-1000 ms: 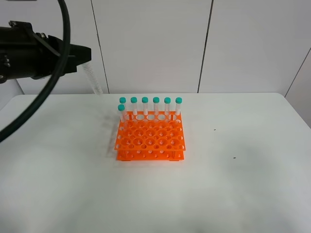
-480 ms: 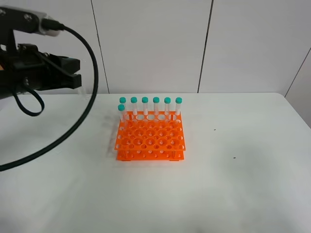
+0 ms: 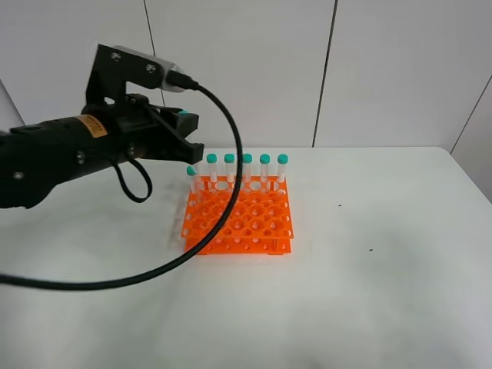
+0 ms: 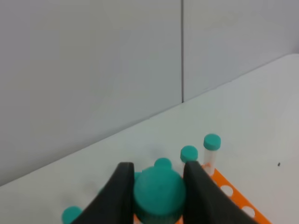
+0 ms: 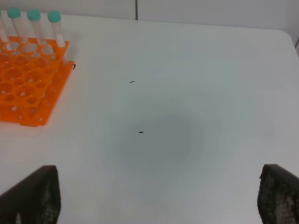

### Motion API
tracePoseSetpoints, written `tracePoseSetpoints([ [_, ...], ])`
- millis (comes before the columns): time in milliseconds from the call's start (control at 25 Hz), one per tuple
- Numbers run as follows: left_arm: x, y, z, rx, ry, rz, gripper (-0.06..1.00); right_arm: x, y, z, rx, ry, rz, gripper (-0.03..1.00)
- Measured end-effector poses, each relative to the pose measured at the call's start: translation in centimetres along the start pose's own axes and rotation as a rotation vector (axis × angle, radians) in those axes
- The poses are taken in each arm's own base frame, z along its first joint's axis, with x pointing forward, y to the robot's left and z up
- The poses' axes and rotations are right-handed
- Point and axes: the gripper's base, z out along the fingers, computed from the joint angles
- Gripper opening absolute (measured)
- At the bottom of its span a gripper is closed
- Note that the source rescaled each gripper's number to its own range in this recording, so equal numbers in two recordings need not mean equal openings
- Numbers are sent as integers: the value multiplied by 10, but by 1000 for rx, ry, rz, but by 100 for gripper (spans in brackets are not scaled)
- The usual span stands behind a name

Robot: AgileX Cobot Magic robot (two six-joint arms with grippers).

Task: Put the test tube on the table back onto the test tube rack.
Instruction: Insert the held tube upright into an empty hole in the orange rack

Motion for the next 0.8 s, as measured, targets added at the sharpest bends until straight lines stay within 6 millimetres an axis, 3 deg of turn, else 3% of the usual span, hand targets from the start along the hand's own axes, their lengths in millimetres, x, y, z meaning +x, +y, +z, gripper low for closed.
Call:
tracePoseSetpoints([
  [280,15,-5,51,24,60,-73,2,0,0,0,0,0,0,99],
  [480,35,-5,63,42,105,-46,2,0,0,0,0,0,0,99],
  [800,50,22,73,-33,77,-91,2,0,0,0,0,1,0,99],
])
